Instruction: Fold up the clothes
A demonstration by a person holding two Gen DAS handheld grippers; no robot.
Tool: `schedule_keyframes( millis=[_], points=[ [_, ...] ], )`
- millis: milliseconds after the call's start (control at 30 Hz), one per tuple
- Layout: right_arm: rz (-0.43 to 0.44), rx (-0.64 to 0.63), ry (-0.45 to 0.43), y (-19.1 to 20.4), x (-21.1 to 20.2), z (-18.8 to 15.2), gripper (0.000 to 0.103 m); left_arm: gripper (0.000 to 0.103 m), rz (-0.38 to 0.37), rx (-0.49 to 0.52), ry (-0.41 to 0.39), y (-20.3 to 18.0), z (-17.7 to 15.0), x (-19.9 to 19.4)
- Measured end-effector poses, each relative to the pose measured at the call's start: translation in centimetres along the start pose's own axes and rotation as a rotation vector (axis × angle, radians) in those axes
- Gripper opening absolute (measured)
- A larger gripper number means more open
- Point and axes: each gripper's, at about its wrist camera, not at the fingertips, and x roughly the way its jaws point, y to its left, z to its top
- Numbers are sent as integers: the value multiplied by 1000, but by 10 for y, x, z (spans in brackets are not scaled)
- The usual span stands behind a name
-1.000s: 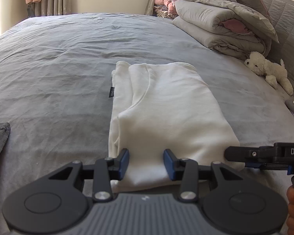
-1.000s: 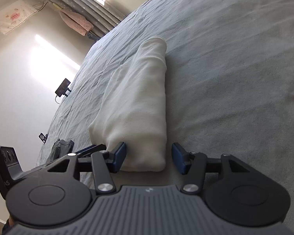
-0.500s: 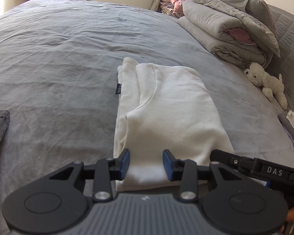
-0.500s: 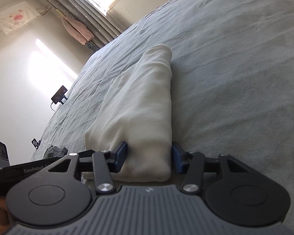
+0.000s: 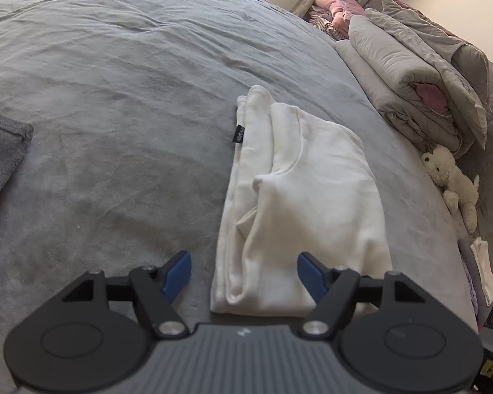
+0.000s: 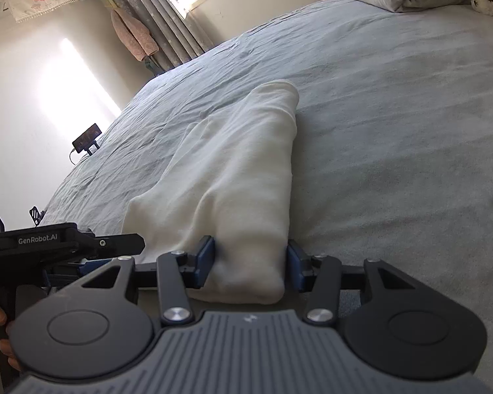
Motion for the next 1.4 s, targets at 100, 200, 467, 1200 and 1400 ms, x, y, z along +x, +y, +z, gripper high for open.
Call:
schedule_keyframes(
  millis=[100, 200, 467, 1200, 1400],
  points=[
    [-40, -62, -18, 9, 1, -3, 47, 47, -2, 38, 8, -7, -2, 3],
    [-92, -161, -31, 23, -1, -4, 42, 28, 19, 107, -10, -16, -6, 2],
    [-155, -280, -14, 30, -47, 7, 37, 13, -66, 176, 65, -46, -31, -22],
    [29, 35, 164, -52, -101, -15, 60, 14, -46, 422, 140, -90, -97, -26],
    [69, 173, 144, -66, -81, 3, 62, 14, -47, 450, 141, -92, -99, -24]
  ],
)
